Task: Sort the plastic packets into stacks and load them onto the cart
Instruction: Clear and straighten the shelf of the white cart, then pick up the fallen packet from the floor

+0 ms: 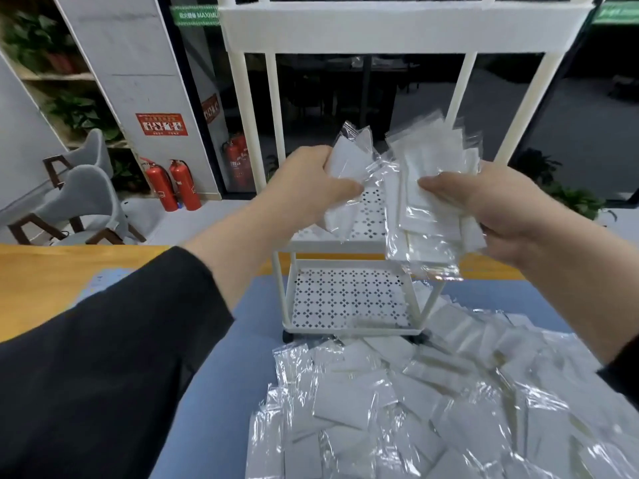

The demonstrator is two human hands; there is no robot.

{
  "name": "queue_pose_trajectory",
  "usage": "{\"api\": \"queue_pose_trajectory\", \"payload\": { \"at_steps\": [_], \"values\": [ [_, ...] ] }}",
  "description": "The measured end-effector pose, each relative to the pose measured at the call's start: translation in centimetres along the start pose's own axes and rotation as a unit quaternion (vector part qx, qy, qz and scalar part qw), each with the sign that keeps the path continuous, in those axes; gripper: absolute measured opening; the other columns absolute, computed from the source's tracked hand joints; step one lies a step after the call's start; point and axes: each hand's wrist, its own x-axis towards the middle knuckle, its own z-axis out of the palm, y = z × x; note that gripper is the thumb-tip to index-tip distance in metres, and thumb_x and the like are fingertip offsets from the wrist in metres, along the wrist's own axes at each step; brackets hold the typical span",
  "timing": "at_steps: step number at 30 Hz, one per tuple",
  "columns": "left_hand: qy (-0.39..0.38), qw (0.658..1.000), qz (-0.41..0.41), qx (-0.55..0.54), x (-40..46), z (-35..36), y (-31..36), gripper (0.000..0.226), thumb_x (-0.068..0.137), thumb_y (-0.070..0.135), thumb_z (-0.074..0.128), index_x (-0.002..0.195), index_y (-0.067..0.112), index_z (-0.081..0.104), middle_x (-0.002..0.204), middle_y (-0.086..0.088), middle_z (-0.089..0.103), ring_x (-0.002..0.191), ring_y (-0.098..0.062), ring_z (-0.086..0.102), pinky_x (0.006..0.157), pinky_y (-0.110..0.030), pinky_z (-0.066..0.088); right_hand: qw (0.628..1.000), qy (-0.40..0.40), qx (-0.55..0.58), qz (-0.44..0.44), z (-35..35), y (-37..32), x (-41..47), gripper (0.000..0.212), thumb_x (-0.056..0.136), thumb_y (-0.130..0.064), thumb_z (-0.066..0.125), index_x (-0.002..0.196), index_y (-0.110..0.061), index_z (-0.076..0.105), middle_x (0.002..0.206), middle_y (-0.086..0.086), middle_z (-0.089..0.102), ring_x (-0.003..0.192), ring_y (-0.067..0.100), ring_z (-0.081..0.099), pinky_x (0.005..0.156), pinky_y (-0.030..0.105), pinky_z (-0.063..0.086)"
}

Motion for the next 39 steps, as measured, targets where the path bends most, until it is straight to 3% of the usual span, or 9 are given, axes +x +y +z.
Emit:
{"api": "queue_pose_trajectory", "payload": {
  "at_steps": [3,10,14,18,25,30,32,35,39],
  "values": [
    [-0.04,0.998,-0.041,-0.04,-5.2,0.8,-1.7,0.025,0.087,0.033,0.079,0.106,0.023,0.067,0.095,0.002,0.075,0.082,-0.017,0.075,0.069,-0.039,0.064,0.999,-0.011,-0.031,0.004,-0.8,2.6,-3.6,0.018,0.089,-0.015,0.074,0.101,-0.002,0.072,0.091,0.001,0.078,0.086,0.005,0.074,0.076,0.017,0.057],
    [-0.132,0.973,-0.189,-0.03,-13.3,9.8,-13.6,0.01,0.089,0.02,0.075,0.088,0.013,0.067,0.082,-0.004,0.071,0.069,-0.017,0.065,0.054,-0.017,0.049,0.98,-0.025,-0.18,0.08,0.6,18.4,-6.4,0.014,0.085,-0.014,0.075,0.097,-0.009,0.071,0.078,0.001,0.074,0.07,0.014,0.069,0.053,0.018,0.05],
    [-0.156,0.967,-0.194,0.051,-14.0,15.3,-20.5,0.049,0.085,0.041,0.077,0.124,0.014,0.063,0.125,-0.005,0.068,0.107,-0.025,0.066,0.086,-0.034,0.055,0.957,-0.009,-0.279,0.077,2.1,25.9,-4.7,0.034,0.08,-0.028,0.079,0.109,-0.017,0.064,0.097,0.004,0.072,0.087,0.023,0.069,0.068,0.032,0.057],
    [-0.074,0.946,-0.14,0.283,-14.5,19.4,-25.7,0.083,0.081,0.069,0.068,0.145,0.024,0.04,0.146,-0.007,0.045,0.133,-0.03,0.046,0.107,-0.047,0.042,0.823,-0.034,-0.567,0.01,2.4,31.4,-2.4,0.086,0.08,-0.055,0.075,0.145,-0.014,0.037,0.133,0.017,0.058,0.12,0.037,0.054,0.092,0.043,0.05],
    [0.068,0.957,0.042,0.28,-18.4,21.7,-28.5,0.05,0.102,0.05,0.05,0.143,0.021,0.05,0.142,-0.012,0.05,0.131,-0.033,0.047,0.105,-0.044,0.041,0.723,0.106,-0.649,-0.214,1.1,35.3,-4.9,0.064,0.096,-0.059,0.05,0.14,-0.013,0.048,0.148,0.017,0.043,0.136,0.038,0.038,0.111,0.055,0.035],
    [0.178,0.949,0.211,0.151,-28.1,22.9,-26.9,0.034,0.101,0.035,0.047,0.118,0.012,0.065,0.104,0.006,0.062,0.092,-0.004,0.054,0.084,-0.022,0.043,0.765,0.175,-0.518,-0.341,0.8,36.9,-17.6,0.037,0.101,-0.024,0.029,0.117,-0.003,0.055,0.114,0.022,0.06,0.094,0.029,0.05,0.09,0.042,0.04],
    [0.204,0.936,0.268,0.107,-33.5,24.4,-26.0,0.031,0.1,0.03,0.047,0.103,0.007,0.068,0.083,0.01,0.057,0.074,-0.003,0.048,0.069,-0.018,0.038,0.826,0.163,-0.407,-0.354,1.4,39.8,-23.5,0.038,0.099,-0.026,0.035,0.094,0.002,0.059,0.091,0.023,0.064,0.078,0.028,0.055,0.079,0.042,0.044],
    [0.176,0.923,0.328,0.093,-40.2,26.6,-26.4,0.028,0.1,0.024,0.052,0.089,0.004,0.068,0.07,0.007,0.055,0.064,-0.008,0.044,0.063,-0.023,0.036,0.869,0.137,-0.318,-0.353,1.3,45.3,-31.1,0.042,0.1,-0.03,0.05,0.074,0.001,0.061,0.062,0.011,0.057,0.061,0.025,0.054,0.06,0.038,0.041],
    [0.106,0.932,0.32,0.131,-45.0,29.8,-29.9,0.031,0.1,0.028,0.052,0.08,0.01,0.068,0.067,0.004,0.058,0.063,-0.015,0.051,0.059,-0.039,0.048,0.894,0.073,-0.343,-0.279,-0.2,52.2,-36.4,0.038,0.1,-0.023,0.057,0.068,-0.004,0.06,0.055,0.006,0.051,0.058,0.02,0.047,0.058,0.032,0.038]
  ]
}}
